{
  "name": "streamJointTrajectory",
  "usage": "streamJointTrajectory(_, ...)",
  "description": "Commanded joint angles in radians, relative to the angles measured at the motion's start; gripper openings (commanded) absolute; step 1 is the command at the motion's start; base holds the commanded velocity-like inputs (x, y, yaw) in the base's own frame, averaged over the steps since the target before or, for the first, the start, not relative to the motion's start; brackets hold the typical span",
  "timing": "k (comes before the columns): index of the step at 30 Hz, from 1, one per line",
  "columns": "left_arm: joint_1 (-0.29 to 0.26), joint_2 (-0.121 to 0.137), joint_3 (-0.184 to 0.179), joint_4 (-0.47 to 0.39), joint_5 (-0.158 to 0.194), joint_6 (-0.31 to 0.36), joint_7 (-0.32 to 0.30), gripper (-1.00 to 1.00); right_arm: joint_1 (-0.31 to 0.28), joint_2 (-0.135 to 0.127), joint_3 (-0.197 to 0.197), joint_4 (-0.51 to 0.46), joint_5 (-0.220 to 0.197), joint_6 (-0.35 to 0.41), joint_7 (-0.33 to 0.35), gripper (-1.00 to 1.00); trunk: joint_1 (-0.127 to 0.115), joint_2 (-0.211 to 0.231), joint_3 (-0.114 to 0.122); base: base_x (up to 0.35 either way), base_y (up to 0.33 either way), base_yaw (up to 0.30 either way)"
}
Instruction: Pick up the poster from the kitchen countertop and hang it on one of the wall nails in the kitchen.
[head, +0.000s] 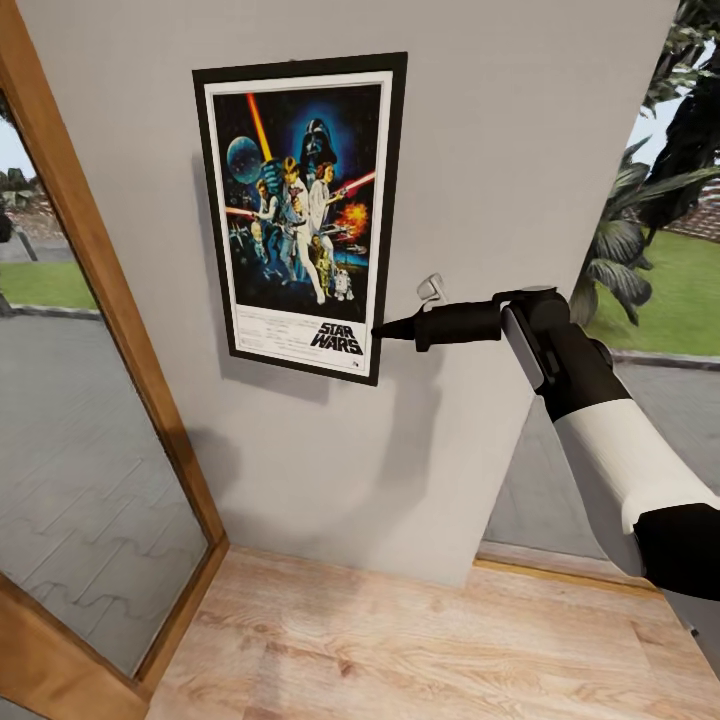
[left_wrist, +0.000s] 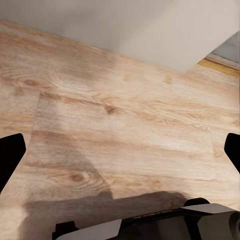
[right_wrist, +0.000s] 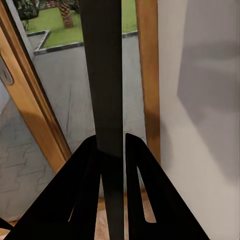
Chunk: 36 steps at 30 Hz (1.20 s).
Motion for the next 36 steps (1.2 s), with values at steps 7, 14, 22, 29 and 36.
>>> streamJointTrajectory(7,0.0,0.0,0.001,-0.001,0.0,-0.002,-0.003,1.0,-0.001,-0.001,0.003,0.0,-0.009,0.008,-0.002,-1.0,0.001,-0.002,-0.002,0.008,0.0,0.0)
streamJointTrajectory(14,0.0,0.0,0.001,-0.001,0.0,-0.003,-0.004,1.0,-0.001,-0.001,0.003,0.0,-0.009,0.008,-0.001,-1.0,0.001,-0.002,-0.002,0.16,0.0,0.0)
streamJointTrajectory(22,0.0,0.0,0.001,-0.001,0.0,-0.003,-0.003,1.0,-0.001,-0.001,0.003,0.0,-0.009,0.008,0.0,-1.0,0.001,-0.002,-0.002,0.05,0.0,0.0)
streamJointTrajectory(29,0.0,0.0,0.001,-0.001,0.0,-0.003,-0.004,1.0,-0.001,-0.001,0.003,0.0,-0.009,0.008,0.0,-1.0,0.001,-0.002,-0.002,0.004,0.0,0.0)
streamJointTrajectory(36,0.0,0.0,0.001,-0.001,0.0,-0.004,-0.003,1.0,-0.001,0.0,0.003,0.0,-0.009,0.009,-0.002,-1.0,0.001,-0.002,-0.002,0.0,0.0,0.0)
